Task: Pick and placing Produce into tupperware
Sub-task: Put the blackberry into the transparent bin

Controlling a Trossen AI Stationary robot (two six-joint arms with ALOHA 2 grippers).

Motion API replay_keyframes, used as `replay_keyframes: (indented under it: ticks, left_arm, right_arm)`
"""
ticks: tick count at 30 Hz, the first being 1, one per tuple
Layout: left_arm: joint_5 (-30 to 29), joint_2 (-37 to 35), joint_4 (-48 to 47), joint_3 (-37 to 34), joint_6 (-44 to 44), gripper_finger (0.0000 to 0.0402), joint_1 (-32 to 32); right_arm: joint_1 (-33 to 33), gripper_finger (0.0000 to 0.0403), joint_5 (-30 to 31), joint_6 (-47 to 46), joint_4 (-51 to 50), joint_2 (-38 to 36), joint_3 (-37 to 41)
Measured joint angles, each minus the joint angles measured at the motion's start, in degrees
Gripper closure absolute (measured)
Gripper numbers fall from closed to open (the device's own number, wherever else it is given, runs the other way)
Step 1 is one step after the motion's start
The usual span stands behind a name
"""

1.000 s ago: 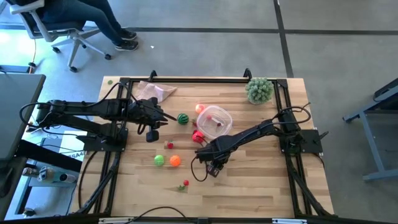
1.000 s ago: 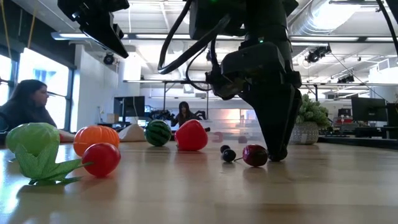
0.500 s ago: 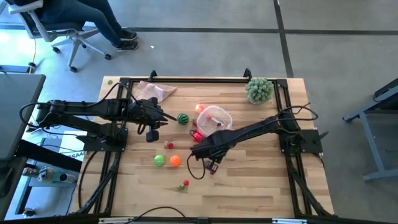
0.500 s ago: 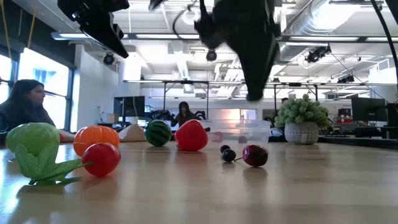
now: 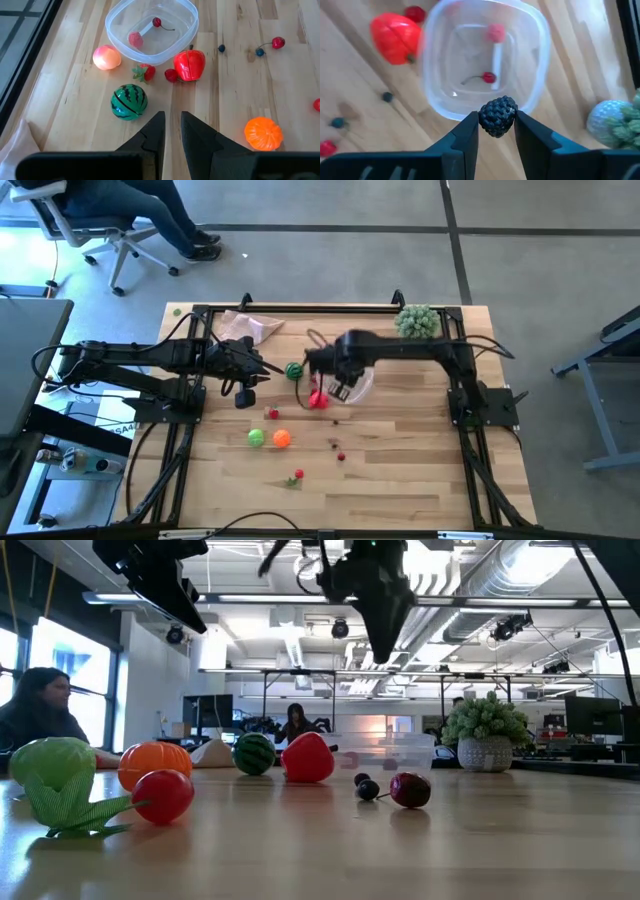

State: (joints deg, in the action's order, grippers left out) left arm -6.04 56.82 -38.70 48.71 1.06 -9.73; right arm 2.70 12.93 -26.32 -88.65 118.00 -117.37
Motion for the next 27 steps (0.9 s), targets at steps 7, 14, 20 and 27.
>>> replay_keyframes:
  ticks: [7, 14, 20, 27]
  left_arm:
    - [-0.02, -0.02, 0.0, 0.02, 0.0, 0.035, 0.01]
    - [0.0, -0.02, 0.0, 0.02, 0.0, 0.035, 0.01]
    - [0.0, -0.02, 0.02, 0.02, 0.0, 0.035, 0.01]
    - [-0.02, -0.02, 0.02, 0.02, 0.0, 0.035, 0.0]
  right_arm:
    - [8.64, 0.03, -8.14, 7.65, 9.37, -1.2, 8.4]
    - [12.99, 0.03, -15.42, 10.12, 20.57, -1.31, 18.39]
    - [15.02, 0.03, -16.17, 12.46, 26.52, -1.31, 24.85]
    - [15.69, 0.03, -19.21, 12.91, 34.1, -1.31, 29.04]
